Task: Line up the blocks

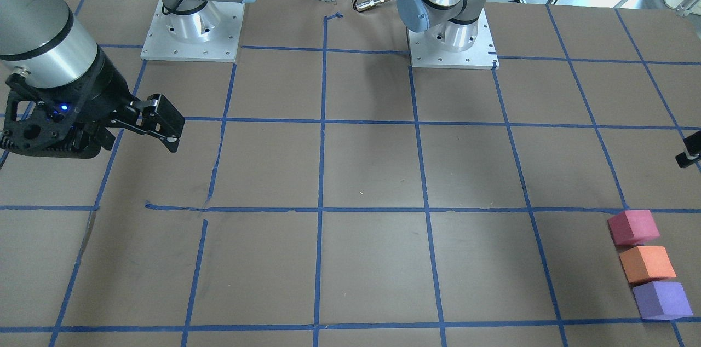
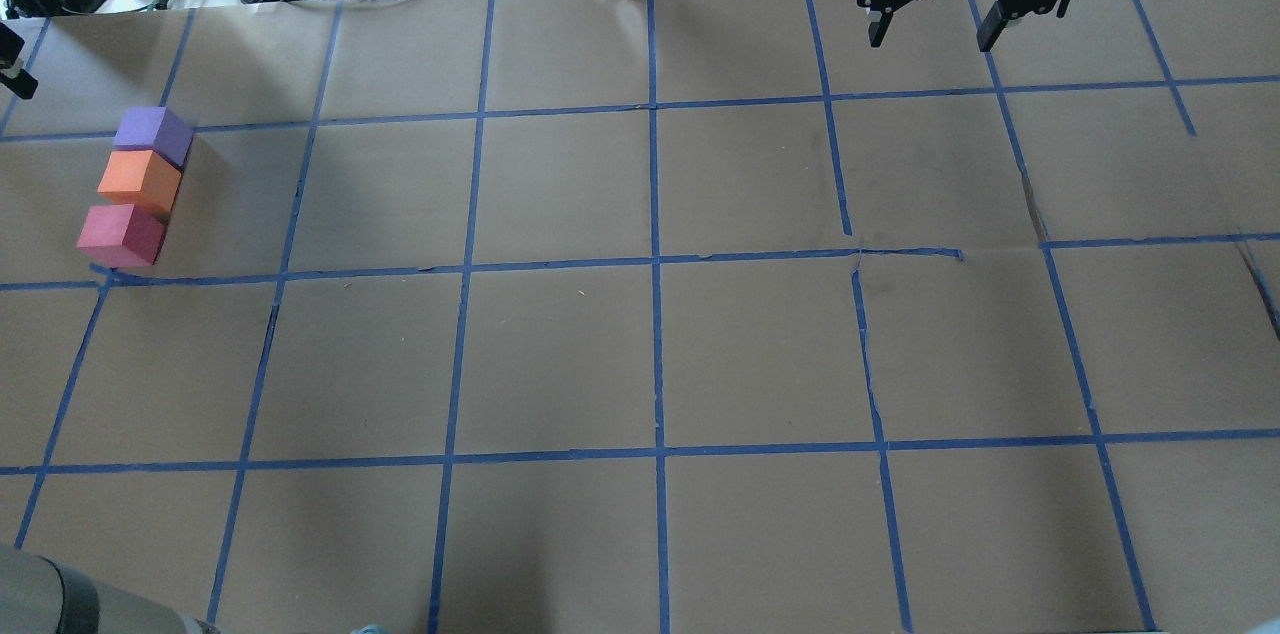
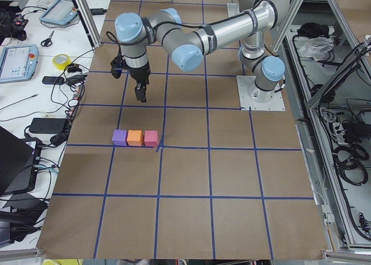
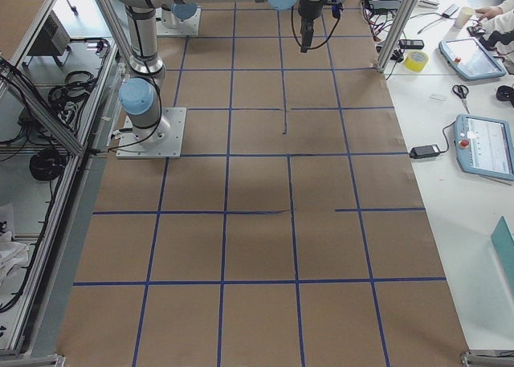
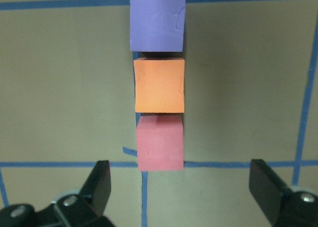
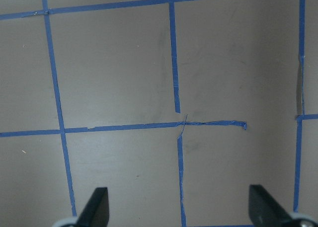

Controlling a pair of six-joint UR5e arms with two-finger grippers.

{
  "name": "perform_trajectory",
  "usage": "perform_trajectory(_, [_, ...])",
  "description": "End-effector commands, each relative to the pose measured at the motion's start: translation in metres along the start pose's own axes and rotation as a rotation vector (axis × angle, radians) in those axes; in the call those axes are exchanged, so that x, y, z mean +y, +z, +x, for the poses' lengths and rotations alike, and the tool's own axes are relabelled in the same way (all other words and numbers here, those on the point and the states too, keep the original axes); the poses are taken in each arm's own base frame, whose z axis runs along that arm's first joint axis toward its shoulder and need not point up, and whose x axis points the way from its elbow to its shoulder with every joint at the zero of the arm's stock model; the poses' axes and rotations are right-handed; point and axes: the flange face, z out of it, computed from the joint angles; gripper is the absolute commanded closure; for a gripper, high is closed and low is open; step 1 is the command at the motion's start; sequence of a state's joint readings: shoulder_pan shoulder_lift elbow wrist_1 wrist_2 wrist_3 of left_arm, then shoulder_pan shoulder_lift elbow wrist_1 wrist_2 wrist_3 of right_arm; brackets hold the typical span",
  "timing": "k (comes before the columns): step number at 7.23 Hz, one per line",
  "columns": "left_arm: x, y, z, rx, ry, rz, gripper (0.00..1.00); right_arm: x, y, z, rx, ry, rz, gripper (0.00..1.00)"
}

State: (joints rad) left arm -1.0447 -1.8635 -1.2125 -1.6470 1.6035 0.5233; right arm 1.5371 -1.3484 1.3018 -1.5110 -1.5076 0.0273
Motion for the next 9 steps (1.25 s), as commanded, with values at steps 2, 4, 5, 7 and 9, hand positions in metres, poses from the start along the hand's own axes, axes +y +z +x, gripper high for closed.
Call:
perform_trajectory(2, [0.038,-0.074,0.166,-0.012,-0.083,0.056,0.0,0.0,0.0,0.0,-0.001,0.0,-0.001,0.0])
perform_trajectory(4, [0.055,-0.068,0.256,-0.005,-0.141,0.065,0.0,0.0,0.0,0.0,-0.001,-0.001,-0.001,0.0])
perform_trajectory(5, [0.063,-0.06,0.302,-0.014,-0.072,0.078,0.0,0.0,0.0,0.0,0.0,-0.001,-0.001,0.0])
perform_trajectory(7, [0.083,-0.043,0.347,-0.017,-0.034,0.087,0.0,0.0,0.0,0.0,0.0,-0.001,-0.001,0.0])
perform_trajectory(9, [0.1,-0.023,0.344,-0.012,-0.012,0.052,0.0,0.0,0.0,0.0,0.002,0.0,-0.001,0.0])
